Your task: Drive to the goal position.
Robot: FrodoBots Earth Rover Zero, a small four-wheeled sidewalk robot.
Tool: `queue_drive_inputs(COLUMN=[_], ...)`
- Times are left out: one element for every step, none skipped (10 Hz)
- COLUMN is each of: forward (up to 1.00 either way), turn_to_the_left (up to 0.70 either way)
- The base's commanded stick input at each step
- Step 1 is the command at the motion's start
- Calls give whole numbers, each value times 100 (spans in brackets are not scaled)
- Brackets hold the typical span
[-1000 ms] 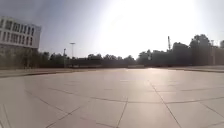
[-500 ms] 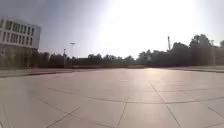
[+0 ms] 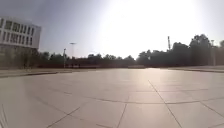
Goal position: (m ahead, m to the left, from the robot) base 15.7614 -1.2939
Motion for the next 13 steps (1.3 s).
queue_drive_inputs(forward=[7,7,7,7,7,7,7,7,7,7,7,6,6], turn_to_the_left=[0,0,0,0,0,0,0,0,0,0,0,0,0])
